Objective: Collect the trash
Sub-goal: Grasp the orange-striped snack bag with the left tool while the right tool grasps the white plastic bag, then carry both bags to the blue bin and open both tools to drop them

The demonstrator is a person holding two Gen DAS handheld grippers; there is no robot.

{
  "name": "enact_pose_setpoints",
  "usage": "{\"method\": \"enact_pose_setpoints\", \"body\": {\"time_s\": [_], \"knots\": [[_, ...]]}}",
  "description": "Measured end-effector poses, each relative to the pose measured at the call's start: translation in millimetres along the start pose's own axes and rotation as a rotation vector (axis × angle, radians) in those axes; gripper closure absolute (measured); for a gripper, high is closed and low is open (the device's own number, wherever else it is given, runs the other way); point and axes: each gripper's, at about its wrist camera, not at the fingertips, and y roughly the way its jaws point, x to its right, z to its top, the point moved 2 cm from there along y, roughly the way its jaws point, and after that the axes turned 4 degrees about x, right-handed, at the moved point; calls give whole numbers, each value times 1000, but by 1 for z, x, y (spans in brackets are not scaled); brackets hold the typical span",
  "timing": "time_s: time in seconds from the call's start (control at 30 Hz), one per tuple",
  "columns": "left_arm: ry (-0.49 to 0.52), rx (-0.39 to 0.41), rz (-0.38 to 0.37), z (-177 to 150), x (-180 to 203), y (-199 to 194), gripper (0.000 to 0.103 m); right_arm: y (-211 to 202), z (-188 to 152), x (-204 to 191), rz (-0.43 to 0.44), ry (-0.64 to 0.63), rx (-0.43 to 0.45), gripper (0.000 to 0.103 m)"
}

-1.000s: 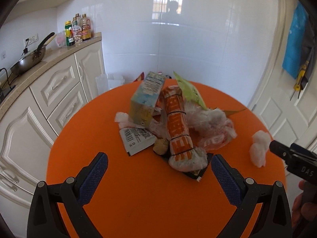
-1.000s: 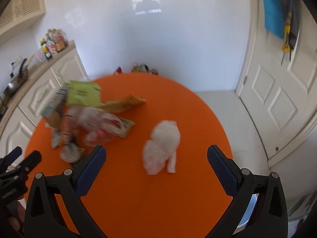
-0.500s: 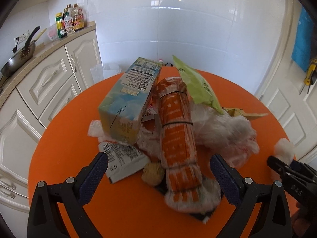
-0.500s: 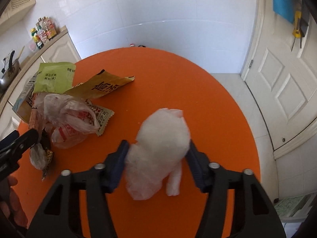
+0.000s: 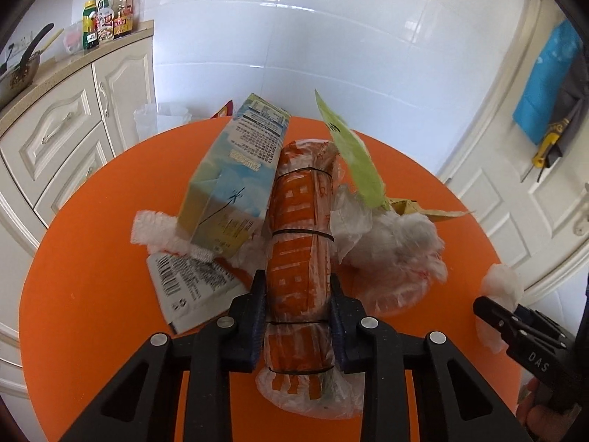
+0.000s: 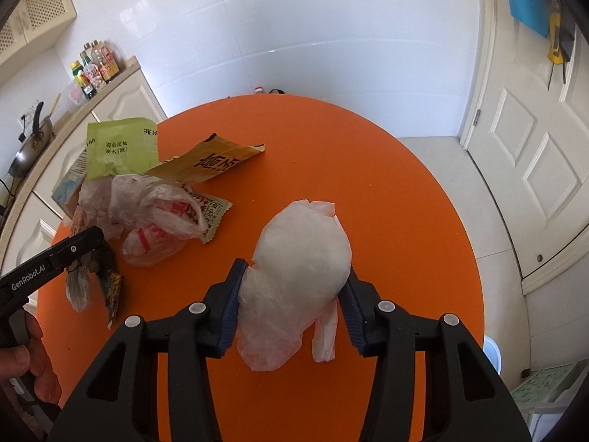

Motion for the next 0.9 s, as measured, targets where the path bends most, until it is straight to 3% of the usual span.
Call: {"method": "enact_pose_setpoints", "body": {"time_s": [0.3,0.53,0.83,0.9], "knots": [[7,54,-15,14,-10,-1,77,-24,-7,-9,34,-6,24,55],[26,150,7,38,-12,-19,77,-52,-7,-23,78,-18,76,55],[97,204,-87,78,14,-26,77,-107,-3,-19,97,-5,179,55],[126,212,-115,69,34,-37,77,-119,-3,-13,97,7,200,55]]}}
